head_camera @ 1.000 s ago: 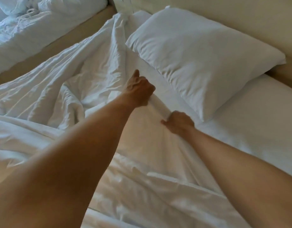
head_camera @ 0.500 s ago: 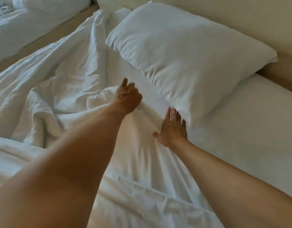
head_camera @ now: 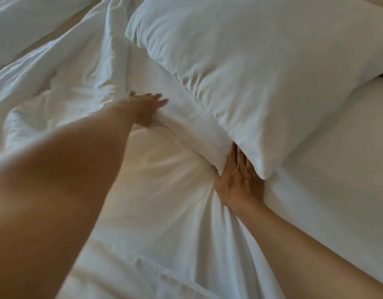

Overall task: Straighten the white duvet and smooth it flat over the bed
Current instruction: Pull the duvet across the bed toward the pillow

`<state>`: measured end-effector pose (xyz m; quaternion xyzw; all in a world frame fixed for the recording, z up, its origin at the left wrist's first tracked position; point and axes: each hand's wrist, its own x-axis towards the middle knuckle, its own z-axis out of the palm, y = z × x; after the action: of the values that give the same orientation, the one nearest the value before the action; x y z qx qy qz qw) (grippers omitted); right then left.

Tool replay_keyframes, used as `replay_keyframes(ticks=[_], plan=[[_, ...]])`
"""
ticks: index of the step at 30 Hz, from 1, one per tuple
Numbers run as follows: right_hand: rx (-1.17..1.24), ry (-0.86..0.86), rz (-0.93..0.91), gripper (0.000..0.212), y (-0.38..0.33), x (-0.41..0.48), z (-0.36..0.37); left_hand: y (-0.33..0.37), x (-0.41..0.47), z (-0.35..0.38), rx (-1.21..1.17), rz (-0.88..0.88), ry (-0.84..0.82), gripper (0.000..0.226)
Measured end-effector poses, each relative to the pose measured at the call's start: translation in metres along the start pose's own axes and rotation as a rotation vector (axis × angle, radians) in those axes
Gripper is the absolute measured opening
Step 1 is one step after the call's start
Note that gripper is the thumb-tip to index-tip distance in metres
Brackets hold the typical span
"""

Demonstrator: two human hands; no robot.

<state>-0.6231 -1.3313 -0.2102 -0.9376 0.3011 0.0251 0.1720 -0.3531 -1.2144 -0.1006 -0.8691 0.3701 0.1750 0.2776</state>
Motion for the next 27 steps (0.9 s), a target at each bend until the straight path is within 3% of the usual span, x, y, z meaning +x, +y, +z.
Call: replay_keyframes(ticks=[2,5,10,13,17,21,23,26,27], plan=[[0.065,-0.057,0.015,0.085,-0.002,0.001,-0.008,-0.037,-0.007,-0.007,0.045,-0.125,-0.016,0.077],[0.161,-0.064,0.019,0.098,-0.016,0.015,-0.018,-0.068,-0.013,-0.006,0.215,-0.22,0.128,0.081],[0.221,-0.013,0.022,0.115,-0.057,0.054,-0.017,-0.059,0.009,0.011,0.459,-0.032,0.26,0.084],[0.257,0.031,-0.024,0.118,-0.062,0.071,-0.009,-0.061,0.025,0.042,0.543,-0.031,0.106,0.09],[0.346,0.072,-0.084,0.115,-0.061,0.077,0.0,-0.078,0.021,0.081,0.591,-0.167,-0.081,0.061],[0.418,0.085,-0.102,0.108,-0.055,0.077,0.001,-0.1,0.01,0.055,0.541,-0.045,-0.289,0.037],[0.413,0.087,-0.12,0.104,-0.056,0.076,-0.001,-0.113,0.011,0.027,0.431,-0.095,-0.126,0.029],[0.342,0.194,-0.082,0.106,-0.056,0.077,0.002,-0.144,0.045,-0.032,-0.018,-0.402,0.478,0.035],[0.324,0.193,-0.058,0.107,-0.056,0.077,0.003,-0.151,0.057,-0.052,-0.055,-0.504,0.64,0.033]])
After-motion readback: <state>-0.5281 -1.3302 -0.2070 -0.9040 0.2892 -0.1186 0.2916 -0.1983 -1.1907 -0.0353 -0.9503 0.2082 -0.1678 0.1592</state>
